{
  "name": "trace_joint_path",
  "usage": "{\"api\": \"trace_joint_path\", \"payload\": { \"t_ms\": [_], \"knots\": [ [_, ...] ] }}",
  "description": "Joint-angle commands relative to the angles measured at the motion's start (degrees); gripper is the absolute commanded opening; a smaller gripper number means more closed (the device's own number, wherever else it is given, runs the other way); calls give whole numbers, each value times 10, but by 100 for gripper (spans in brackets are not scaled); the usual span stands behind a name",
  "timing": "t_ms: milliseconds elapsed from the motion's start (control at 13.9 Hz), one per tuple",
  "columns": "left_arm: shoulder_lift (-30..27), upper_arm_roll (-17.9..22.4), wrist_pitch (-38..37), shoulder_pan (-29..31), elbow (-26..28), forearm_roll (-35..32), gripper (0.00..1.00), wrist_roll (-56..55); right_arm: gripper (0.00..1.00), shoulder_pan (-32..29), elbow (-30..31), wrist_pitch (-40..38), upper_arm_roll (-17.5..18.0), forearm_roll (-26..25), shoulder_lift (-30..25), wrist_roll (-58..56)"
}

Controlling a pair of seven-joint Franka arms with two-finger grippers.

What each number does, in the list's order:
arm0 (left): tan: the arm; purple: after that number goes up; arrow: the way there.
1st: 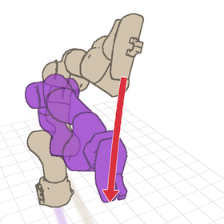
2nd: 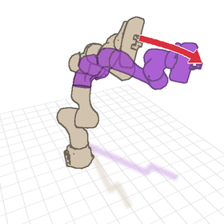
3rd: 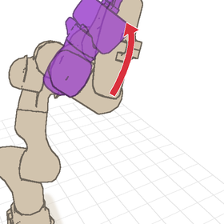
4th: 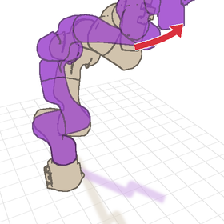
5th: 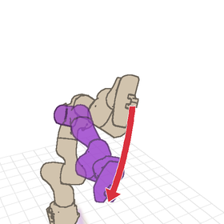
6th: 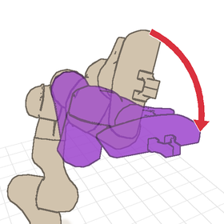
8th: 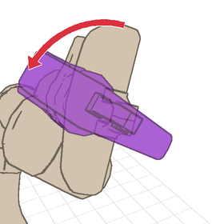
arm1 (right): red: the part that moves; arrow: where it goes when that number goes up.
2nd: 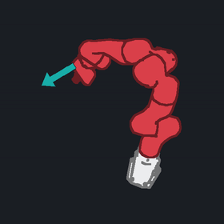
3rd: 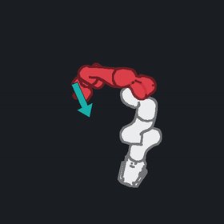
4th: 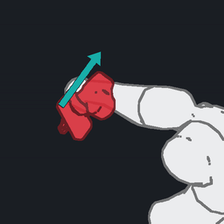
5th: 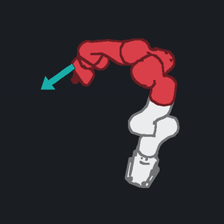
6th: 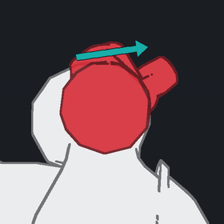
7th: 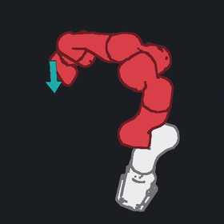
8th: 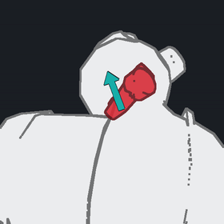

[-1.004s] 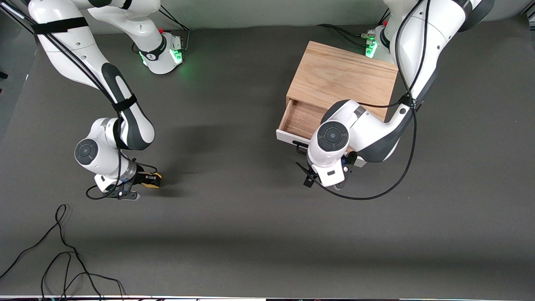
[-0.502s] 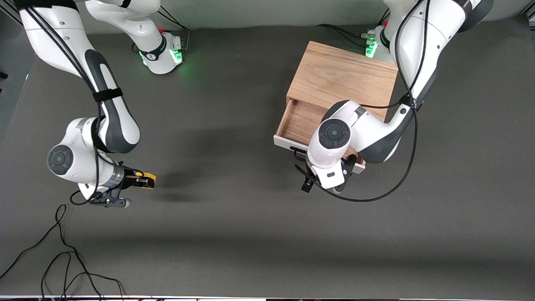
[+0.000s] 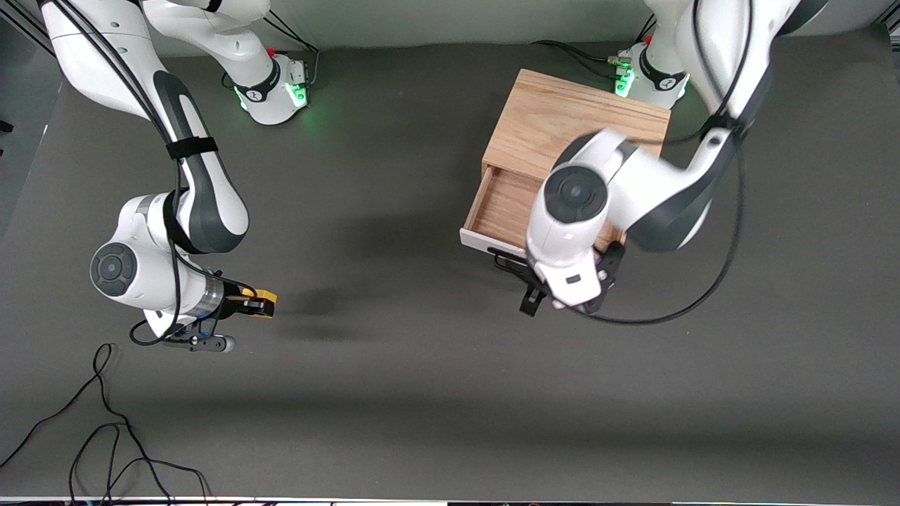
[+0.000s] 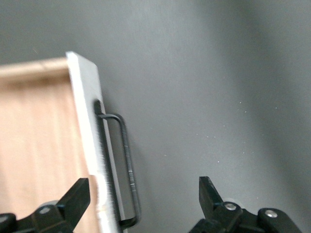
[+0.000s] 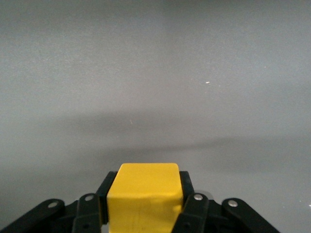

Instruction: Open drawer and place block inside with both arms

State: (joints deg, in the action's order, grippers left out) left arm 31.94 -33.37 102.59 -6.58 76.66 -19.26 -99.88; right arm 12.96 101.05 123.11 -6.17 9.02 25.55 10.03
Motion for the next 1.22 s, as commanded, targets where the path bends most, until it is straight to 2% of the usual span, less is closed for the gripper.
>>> {"api": "trace_joint_path", "payload": {
  "t_ms": [0,215,502,789,1148],
  "knots": [
    [-86,-2,-81,71,14,80,100,167,18,5,-25,-30,-4,6,0,12],
    [-157,-2,-170,174,15,152,100,369,18,5,-43,-53,-4,6,1,12],
    [-229,0,-244,280,29,184,100,608,18,5,-43,-54,-4,6,1,12],
    [-304,4,-236,365,91,216,100,795,18,5,-44,-54,-4,6,1,12],
    [-341,6,-201,405,126,219,100,894,18,5,-47,-55,-4,6,2,12]
  ]
}}
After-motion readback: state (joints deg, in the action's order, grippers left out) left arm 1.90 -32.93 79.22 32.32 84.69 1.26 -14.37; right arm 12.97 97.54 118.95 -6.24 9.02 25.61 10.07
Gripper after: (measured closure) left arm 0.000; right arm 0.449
